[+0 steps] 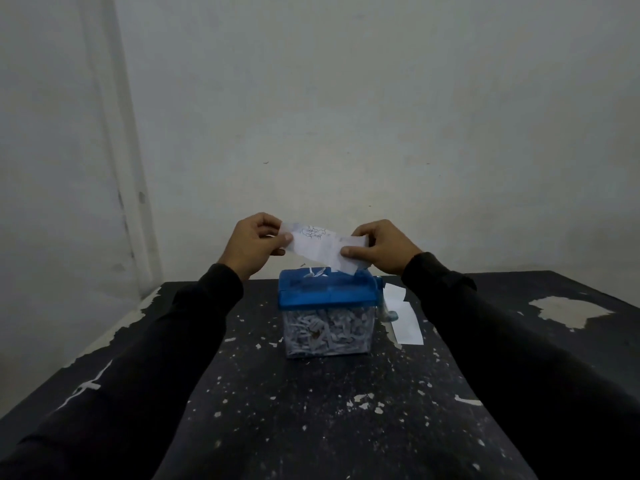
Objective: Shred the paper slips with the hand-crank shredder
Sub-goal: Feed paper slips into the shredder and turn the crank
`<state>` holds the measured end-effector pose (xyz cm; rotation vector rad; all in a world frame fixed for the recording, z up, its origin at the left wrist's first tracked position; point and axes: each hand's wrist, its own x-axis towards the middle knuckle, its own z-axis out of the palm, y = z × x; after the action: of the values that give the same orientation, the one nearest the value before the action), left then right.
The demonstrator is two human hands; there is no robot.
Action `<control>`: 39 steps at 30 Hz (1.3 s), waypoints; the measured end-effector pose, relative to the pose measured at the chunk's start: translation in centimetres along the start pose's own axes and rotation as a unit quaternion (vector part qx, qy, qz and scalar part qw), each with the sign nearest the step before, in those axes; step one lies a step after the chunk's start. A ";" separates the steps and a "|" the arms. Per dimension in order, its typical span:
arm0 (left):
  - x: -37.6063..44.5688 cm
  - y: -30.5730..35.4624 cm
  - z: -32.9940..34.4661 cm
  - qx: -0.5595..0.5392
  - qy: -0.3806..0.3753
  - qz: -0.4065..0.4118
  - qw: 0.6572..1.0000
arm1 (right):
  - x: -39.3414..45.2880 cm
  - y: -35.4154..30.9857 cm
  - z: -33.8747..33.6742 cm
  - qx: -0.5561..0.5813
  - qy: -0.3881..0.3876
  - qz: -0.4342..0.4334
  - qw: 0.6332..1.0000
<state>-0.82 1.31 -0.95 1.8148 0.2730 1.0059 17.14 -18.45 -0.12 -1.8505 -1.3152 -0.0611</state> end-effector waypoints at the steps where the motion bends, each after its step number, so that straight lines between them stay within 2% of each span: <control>1: 0.0 0.2 0.2 -0.043 0.013 -0.012 0.999 | -0.1 0.0 0.3 0.017 0.006 0.004 1.000; 3: 0.1 0.8 0.8 -0.149 0.026 -0.048 0.987 | -0.1 -0.2 0.8 0.071 0.029 0.015 0.997; 5: -0.1 1.2 1.7 -0.194 -0.011 -0.098 0.976 | 0.2 -0.5 1.3 0.133 0.039 0.034 0.990; 7: -0.5 1.4 2.7 -0.145 -0.072 -0.134 0.978 | 0.4 -1.0 1.9 0.176 0.037 0.048 0.982; 9: -0.9 1.6 3.6 -0.090 -0.091 -0.123 0.984 | 0.5 -1.6 2.5 0.197 0.048 0.053 0.978; 12: -0.7 2.1 4.3 -0.130 -0.035 -0.109 0.985 | 0.2 -1.8 2.8 0.193 0.054 0.036 0.979; 14: -0.4 2.2 4.2 -0.152 0.024 -0.112 0.982 | 0.1 -1.4 2.6 0.191 0.041 0.030 0.980; 16: 0.2 1.8 3.6 -0.151 0.092 -0.103 0.979 | 0.0 -1.0 2.2 0.235 0.016 0.032 0.971; 18: 0.6 1.2 2.6 -0.084 0.145 -0.055 0.984 | -0.1 -0.7 1.6 0.303 -0.011 0.040 0.952; 20: 1.0 0.9 1.6 0.066 0.164 0.036 0.984 | -0.1 -0.5 0.8 0.318 -0.020 0.040 0.947; 23: 1.5 1.3 0.7 0.224 0.161 0.137 0.951 | -0.2 -0.1 -0.5 0.276 0.001 0.030 0.961; 26: 1.9 2.0 0.7 0.296 0.130 0.198 0.925 | -0.2 -0.2 -1.3 0.221 0.045 0.014 0.974; 29: 1.8 3.1 1.5 0.319 0.068 0.221 0.919 | 0.1 -0.5 -1.7 0.159 0.074 -0.036 0.984; 34: 1.5 5.2 2.7 0.255 -0.086 0.163 0.949 | 0.8 -2.1 -2.7 0.018 0.011 -0.107 0.994; 39: 1.8 5.5 3.0 0.249 -0.173 0.166 0.938 | 1.7 -4.0 -3.5 -0.039 -0.025 -0.153 0.987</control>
<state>1.15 -2.17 4.21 2.5267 -0.0043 0.8679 16.11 -19.09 5.33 -1.7078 -1.6427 -0.2323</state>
